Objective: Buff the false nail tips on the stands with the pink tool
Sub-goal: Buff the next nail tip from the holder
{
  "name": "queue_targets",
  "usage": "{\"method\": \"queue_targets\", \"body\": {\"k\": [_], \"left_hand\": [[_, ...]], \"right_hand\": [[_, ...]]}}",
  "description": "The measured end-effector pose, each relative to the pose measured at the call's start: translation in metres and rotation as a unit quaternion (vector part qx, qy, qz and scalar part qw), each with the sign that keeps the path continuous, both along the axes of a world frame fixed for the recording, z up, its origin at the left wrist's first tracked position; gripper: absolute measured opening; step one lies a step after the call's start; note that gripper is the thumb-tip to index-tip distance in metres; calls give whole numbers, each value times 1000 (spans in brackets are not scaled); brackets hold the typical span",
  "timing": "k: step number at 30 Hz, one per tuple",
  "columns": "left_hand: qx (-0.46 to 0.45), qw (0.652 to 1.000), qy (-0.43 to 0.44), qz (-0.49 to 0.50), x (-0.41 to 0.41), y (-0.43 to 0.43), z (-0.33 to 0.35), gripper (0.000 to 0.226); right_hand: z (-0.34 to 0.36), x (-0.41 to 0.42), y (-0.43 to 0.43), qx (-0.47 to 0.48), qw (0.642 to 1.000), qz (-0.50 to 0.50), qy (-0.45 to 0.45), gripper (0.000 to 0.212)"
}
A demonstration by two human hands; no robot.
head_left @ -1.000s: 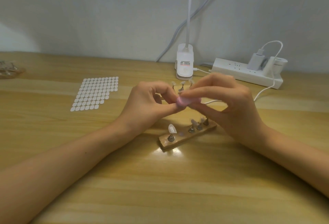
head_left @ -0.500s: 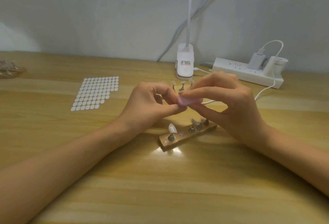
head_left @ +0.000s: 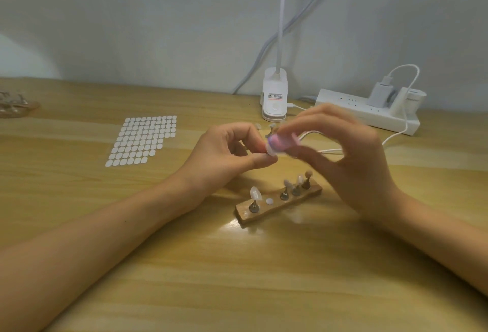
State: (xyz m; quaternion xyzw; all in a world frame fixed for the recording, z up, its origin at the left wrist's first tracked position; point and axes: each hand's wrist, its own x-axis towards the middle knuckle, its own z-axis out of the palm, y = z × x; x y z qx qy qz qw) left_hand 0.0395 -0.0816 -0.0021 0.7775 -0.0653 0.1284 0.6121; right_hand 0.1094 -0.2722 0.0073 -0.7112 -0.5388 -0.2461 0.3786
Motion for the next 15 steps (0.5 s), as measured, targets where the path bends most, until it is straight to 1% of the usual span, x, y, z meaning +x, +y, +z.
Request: {"method": "queue_targets", "body": {"k": [2,3,5,6,8,10,11,13,15], "left_hand": [[6,1000,-2,3,0,0,0,26],[7,1000,-1,7,0,0,-1,27],[4,1000,4,10,0,1,-2,27],[7,1000,5,7,0,0,-2,28],[10,1000,2,7,0,0,-2,29],[19,1000,-1,10,1,1,-3,30],[20,1000,-2,12,1,1,-3,30],[17,1000,-1,10,2,2,-3,28],[20,1000,-3,2,1,1,-3,28]], "right_hand": [[-4,-3,3,-39,998,-6,-46,15],[-4,1,2,-45,997,-25,-51,16],[0,8,-4,-33,998,-55,-25,17],[2,9,-6,-25,998,-54,-17,16],[-1,2,-2,-29,998,-36,-51,15],[-4,-2,3,-57,994,-27,-92,16],[-4,0,2,-60,994,-38,-88,17],[0,9,-3,-43,996,-64,-49,17],[3,8,-6,-23,997,-58,-34,15]]}}
